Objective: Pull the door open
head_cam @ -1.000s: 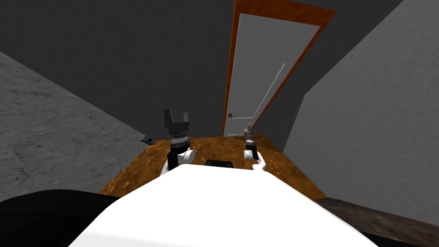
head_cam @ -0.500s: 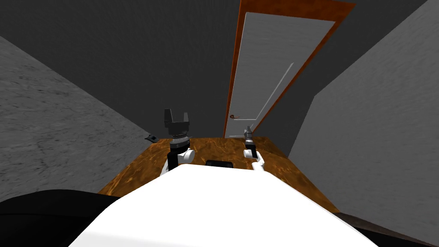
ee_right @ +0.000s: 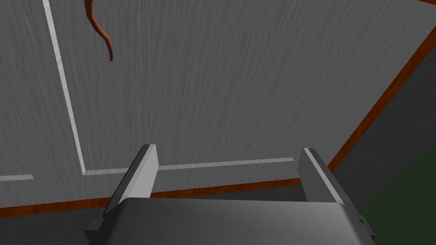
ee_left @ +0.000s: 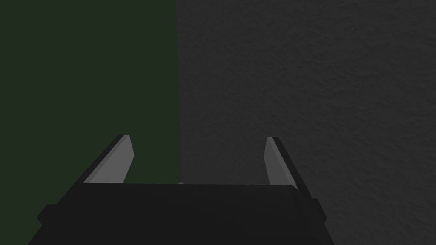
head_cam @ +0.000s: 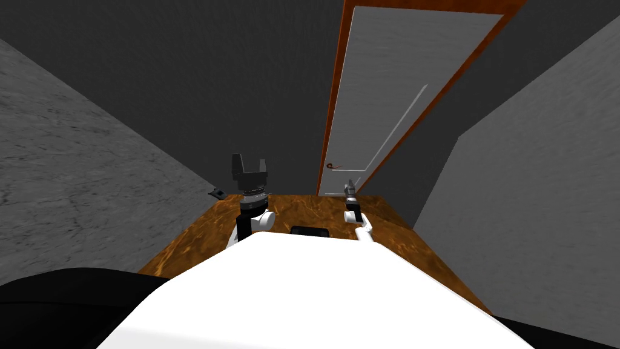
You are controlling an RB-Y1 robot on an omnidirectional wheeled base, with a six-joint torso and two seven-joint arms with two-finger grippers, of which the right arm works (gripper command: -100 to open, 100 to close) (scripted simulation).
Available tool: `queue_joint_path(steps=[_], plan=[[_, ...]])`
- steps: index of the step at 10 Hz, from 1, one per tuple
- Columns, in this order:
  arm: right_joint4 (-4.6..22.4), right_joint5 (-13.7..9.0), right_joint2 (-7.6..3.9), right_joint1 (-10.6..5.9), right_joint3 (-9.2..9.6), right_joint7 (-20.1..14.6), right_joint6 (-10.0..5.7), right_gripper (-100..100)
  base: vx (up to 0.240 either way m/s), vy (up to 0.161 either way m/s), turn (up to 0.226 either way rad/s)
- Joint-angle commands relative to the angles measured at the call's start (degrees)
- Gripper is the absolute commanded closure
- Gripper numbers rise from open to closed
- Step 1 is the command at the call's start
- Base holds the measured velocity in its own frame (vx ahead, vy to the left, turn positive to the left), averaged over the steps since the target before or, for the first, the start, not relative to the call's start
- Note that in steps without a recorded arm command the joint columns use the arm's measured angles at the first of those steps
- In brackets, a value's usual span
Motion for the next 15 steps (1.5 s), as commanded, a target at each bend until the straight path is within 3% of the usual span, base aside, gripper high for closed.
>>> queue_joint_path(steps=[1,6,7,15], plan=[[2.11,-0.15,-0.19,-0.81,-0.18,-0.05,-0.43,-100,0.057,-0.026,0.04],[10.06,-0.95,-1.12,-4.45,-1.03,-0.27,-1.3,-100,0.063,-0.025,0.088],[10.25,-0.95,-1.12,-4.45,-1.03,-0.27,-1.3,-100,0.051,-0.028,0.041],[24.84,-2.4,-2.63,-10.99,-2.55,-0.67,-2.88,-100,0.077,-0.041,0.102]])
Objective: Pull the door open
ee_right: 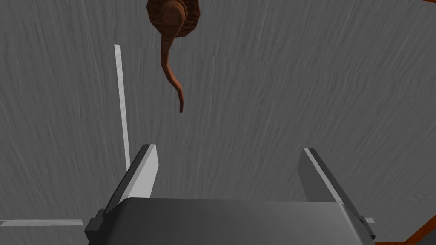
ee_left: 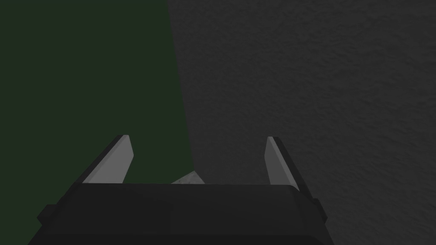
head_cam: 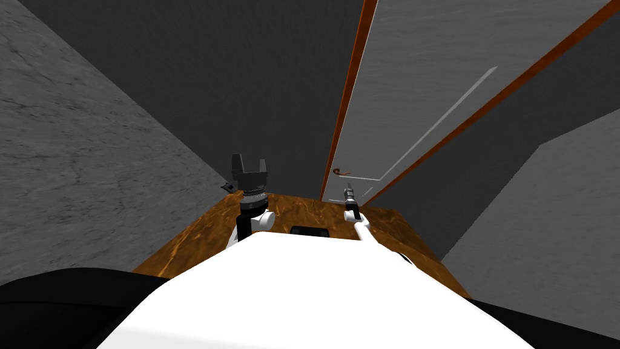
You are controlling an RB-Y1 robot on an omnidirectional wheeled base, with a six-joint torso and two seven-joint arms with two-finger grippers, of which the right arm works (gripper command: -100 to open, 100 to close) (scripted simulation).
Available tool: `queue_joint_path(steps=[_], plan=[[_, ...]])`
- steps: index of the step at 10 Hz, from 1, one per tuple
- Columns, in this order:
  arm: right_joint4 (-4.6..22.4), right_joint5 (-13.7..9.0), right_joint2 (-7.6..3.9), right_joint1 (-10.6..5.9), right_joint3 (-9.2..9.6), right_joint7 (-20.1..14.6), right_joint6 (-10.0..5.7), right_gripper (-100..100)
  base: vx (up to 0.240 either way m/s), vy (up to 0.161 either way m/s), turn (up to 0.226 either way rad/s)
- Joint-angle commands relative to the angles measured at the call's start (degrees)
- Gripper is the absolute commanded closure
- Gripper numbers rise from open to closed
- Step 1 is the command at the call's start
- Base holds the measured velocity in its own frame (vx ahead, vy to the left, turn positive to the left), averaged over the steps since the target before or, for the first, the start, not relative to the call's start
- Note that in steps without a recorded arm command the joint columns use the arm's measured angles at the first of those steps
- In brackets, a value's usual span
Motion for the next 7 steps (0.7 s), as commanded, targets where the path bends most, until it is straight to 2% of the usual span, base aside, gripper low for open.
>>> queue_joint_path(steps=[1,7], plan=[[2.44,-0.25,-0.21,-1.12,-0.28,-0.04,-0.17,-100,0.079,-0.04,0.091],[10.54,-1.06,-0.97,-4.75,-1.12,-0.26,-1.05,-100,0.068,-0.04,0.081]])
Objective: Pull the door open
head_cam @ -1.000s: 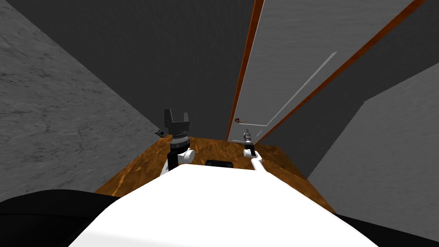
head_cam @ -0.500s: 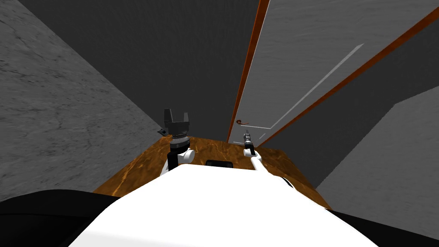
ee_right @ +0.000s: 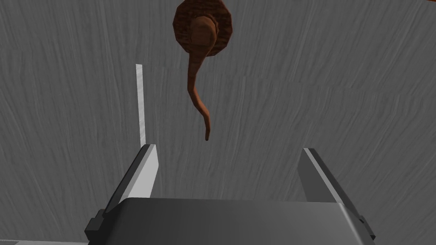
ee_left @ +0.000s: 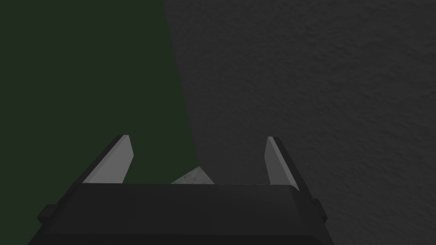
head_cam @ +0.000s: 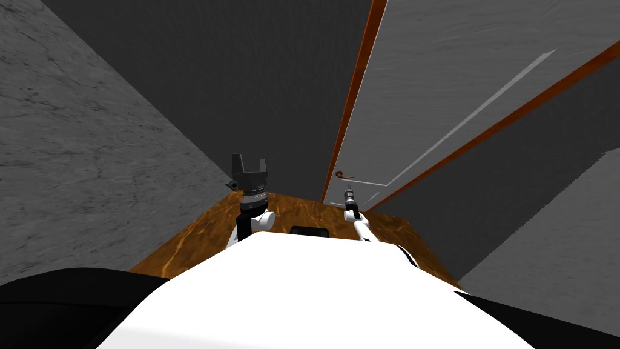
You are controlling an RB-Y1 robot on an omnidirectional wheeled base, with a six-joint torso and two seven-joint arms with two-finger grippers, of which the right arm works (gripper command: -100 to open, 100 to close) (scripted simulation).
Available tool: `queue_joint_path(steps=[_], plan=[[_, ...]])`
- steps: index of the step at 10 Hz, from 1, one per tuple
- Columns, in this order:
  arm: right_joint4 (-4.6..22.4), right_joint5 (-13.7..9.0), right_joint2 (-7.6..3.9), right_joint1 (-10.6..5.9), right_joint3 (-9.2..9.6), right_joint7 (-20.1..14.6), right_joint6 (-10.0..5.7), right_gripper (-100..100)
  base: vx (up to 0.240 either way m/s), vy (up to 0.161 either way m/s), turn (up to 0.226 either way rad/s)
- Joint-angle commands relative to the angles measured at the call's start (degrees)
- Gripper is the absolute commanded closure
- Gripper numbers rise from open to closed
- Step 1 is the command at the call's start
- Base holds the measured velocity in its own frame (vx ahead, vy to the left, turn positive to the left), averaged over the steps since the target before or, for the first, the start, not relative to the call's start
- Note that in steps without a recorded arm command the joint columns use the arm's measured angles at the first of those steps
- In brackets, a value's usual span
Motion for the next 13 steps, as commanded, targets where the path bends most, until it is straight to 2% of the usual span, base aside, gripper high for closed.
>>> queue_joint_path(steps=[1,2,4,6,7,8,10,11,12,13], plan=[[1.9,-0.19,-0.19,-0.83,-0.2,-0.09,-0.16,-100,0.064,-0.047,0.084],[3.62,-0.36,-0.34,-1.6,-0.37,-0.14,-0.34,-100,0.076,-0.061,0.083],[4.45,-0.45,-0.42,-1.97,-0.46,-0.16,-0.43,-100,0.048,-0.034,0.043],[6.68,-0.67,-0.61,-2.97,-0.69,-0.23,-0.67,-100,0.03,-0.016,0.047],[6.04,-0.6,-0.57,-2.71,-0.62,-0.21,-0.61,-100,0.02,-0.011,0.018],[6.43,-0.87,-1.69,-2.04,-0.92,-1.13,-1.14,-100,0.111,-0.002,0.094],[6.53,-0.96,-2.1,-1.77,-1.03,-1.46,-1.32,-100,0.133,0.006,0.061],[6.87,-1.32,-3.61,-0.79,-1.42,-2.69,-1.98,-100,0.175,0.038,0.143],[6.87,-1.32,-3.61,-0.79,-1.42,-2.69,-1.98,-100,0.15,0.037,0.093],[7.25,-1.71,-5.29,0.32,-1.86,-4.06,-2.71,-100,0.161,0.044,0.169]])
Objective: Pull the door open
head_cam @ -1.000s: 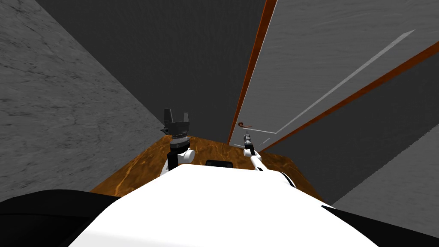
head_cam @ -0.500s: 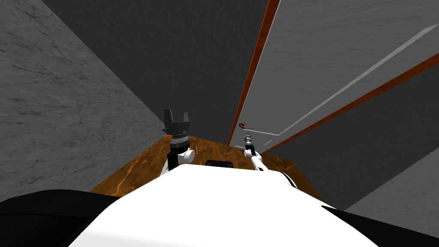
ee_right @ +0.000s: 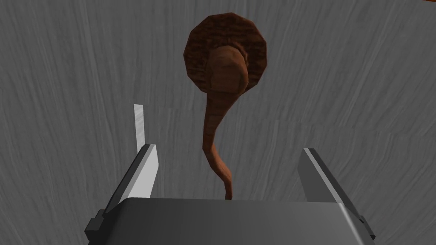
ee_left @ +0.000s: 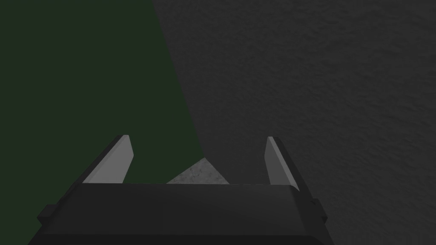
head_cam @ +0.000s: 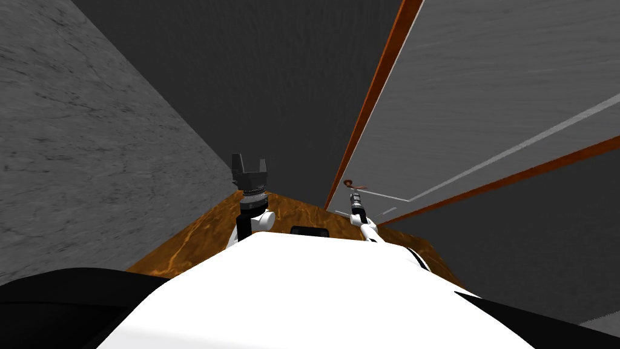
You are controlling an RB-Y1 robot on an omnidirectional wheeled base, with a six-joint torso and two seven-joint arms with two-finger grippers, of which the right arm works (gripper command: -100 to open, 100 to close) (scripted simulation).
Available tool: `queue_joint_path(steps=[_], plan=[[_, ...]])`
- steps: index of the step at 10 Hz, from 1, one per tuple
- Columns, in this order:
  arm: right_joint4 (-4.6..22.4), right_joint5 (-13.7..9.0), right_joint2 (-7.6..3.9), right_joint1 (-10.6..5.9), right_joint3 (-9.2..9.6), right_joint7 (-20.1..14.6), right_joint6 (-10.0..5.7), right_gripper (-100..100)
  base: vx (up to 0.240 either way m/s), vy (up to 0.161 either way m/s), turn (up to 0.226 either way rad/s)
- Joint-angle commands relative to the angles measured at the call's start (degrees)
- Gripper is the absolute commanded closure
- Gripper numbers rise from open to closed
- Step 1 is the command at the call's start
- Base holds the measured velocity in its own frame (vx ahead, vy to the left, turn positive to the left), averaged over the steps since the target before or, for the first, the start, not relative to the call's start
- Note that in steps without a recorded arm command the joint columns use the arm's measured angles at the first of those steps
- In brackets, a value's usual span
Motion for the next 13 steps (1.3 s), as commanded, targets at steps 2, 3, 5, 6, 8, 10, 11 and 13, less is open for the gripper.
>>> queue_joint_path(steps=[2,3,5,6,8,10,11,13], plan=[[1.59,-0.61,-2.52,0.88,-0.69,-2.07,-1.24,-100,0.193,0.01,0.16],[2.2,-0.61,-2.52,0.88,-0.69,-2.07,-1.24,-100,0.082,-0.023,0.005],[2.0,-0.61,-2.52,0.88,-0.69,-2.07,-1.24,-100,0.003,-0.011,-0.013],[1.59,-0.61,-2.52,0.88,-0.69,-2.07,-1.24,-100,-0.02,-0.002,0.005],[1.97,-1.0,-4.2,1.98,-1.13,-3.44,-1.97,-100,0.053,-0.007,0.084],[2.1,-1.14,-4.79,2.37,-1.29,-3.93,-2.23,-100,0.165,0.013,0.075],[2.83,-1.05,-4.49,1.84,-1.19,-3.63,-2.38,-100,0.082,0.011,0.009],[2.83,-1.05,-4.49,1.84,-1.19,-3.63,-2.38,100,-0.019,-0.004,-0.007]])
